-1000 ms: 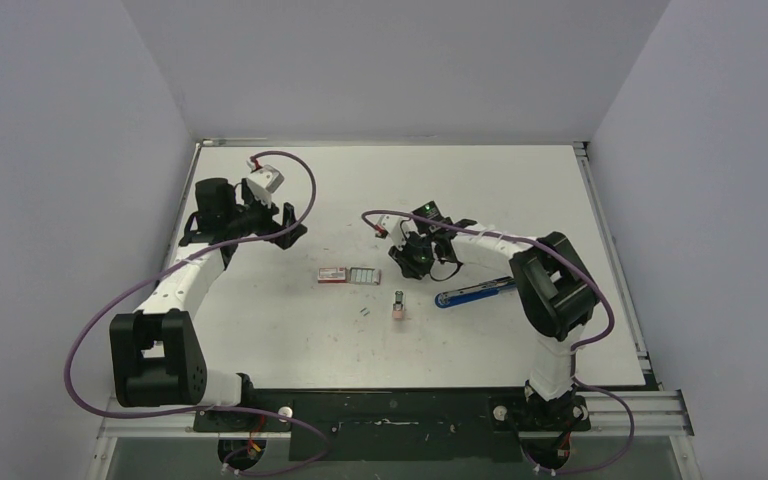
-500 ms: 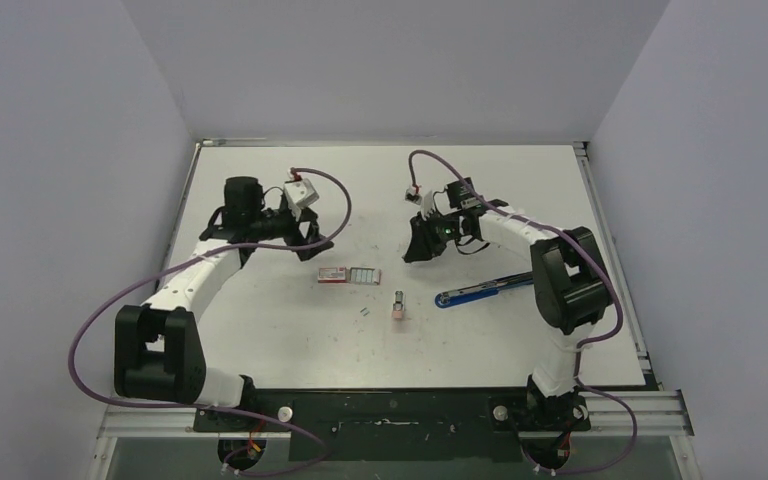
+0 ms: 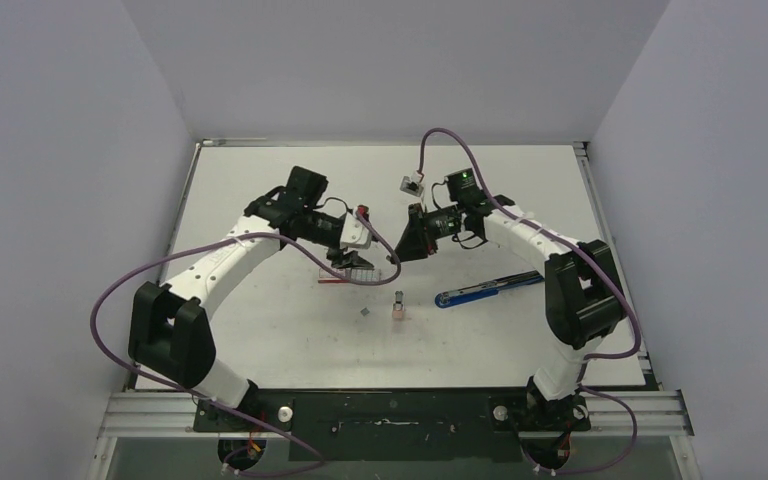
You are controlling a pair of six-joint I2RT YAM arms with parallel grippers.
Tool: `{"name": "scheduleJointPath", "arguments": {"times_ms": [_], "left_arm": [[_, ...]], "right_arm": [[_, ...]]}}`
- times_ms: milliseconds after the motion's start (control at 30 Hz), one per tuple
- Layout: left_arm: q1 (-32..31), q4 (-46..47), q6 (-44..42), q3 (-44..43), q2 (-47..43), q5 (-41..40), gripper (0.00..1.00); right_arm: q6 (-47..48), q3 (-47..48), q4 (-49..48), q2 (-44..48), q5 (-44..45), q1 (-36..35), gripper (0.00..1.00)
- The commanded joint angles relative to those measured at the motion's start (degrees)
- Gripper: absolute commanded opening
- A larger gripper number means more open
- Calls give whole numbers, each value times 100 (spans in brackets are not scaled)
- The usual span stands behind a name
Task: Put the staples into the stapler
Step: Pick up the staple from the center of the board.
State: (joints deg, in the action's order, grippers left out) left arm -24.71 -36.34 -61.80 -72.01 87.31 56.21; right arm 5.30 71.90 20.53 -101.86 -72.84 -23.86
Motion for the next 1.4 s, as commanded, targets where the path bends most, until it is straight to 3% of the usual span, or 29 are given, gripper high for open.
{"name": "scheduleJointPath", "arguments": {"times_ms": [0,100,633,900,1367], "left_arm": [[-359,-811,-1237,-355,155,92,49],[-532,-809,-1315,-399,204,-39,43],[-787,-421,-1348,-344,353,-542,35],[-841,-261,-1249,-313,386,-665,27],[-904,-238,-1212,-346,404,-694,24]], "right_arm": [[180,-3,3,268,-614,-87,14],[185,-57,-5,264,-684,-95,13],[59,-185,-163,222,-745,-116,13],[38,-185,-182,169,-742,-117,13],[13,-158,-181,81,-708,-117,12]]}}
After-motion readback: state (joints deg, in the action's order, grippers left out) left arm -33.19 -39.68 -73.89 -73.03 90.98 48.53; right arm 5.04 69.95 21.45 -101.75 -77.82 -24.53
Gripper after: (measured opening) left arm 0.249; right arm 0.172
